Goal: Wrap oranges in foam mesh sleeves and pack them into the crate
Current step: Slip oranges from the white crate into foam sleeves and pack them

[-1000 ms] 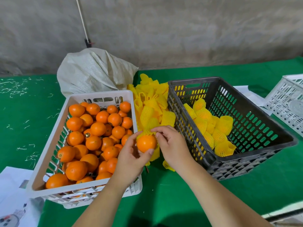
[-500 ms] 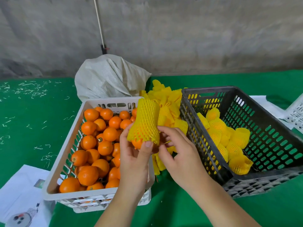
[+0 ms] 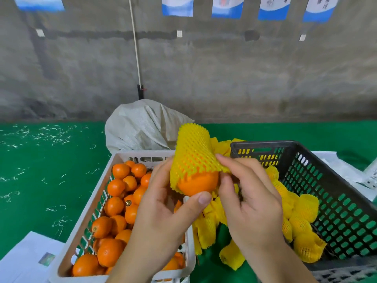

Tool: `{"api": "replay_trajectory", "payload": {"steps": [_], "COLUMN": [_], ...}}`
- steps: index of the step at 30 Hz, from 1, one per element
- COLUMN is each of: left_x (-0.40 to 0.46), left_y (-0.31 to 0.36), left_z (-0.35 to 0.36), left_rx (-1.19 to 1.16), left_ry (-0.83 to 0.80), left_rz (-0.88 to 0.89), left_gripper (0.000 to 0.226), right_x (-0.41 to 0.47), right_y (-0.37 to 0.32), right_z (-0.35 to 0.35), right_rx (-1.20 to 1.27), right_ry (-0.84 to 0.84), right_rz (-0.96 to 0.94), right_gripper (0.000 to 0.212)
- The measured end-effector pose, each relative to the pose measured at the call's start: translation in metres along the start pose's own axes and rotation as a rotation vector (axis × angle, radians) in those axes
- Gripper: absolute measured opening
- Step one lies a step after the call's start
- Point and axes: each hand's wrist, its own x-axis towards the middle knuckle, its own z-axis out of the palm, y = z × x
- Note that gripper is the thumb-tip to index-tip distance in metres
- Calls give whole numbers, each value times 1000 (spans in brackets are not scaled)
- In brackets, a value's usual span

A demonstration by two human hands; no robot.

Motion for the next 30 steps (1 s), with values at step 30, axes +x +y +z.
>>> {"api": "replay_trajectory", "payload": {"steps": [30], "left_x": [-24], "left_y": [-65], "left_z": [-6], "left_rx": [24], "left_ry": [364], "left_rz": [-29], "left_gripper": [70], "right_x": [-30], "right_y": [-4], "right_z": [7], "right_rx": [88], "right_ry": [-210], "right_rz": [119], "right_gripper": [23]}}
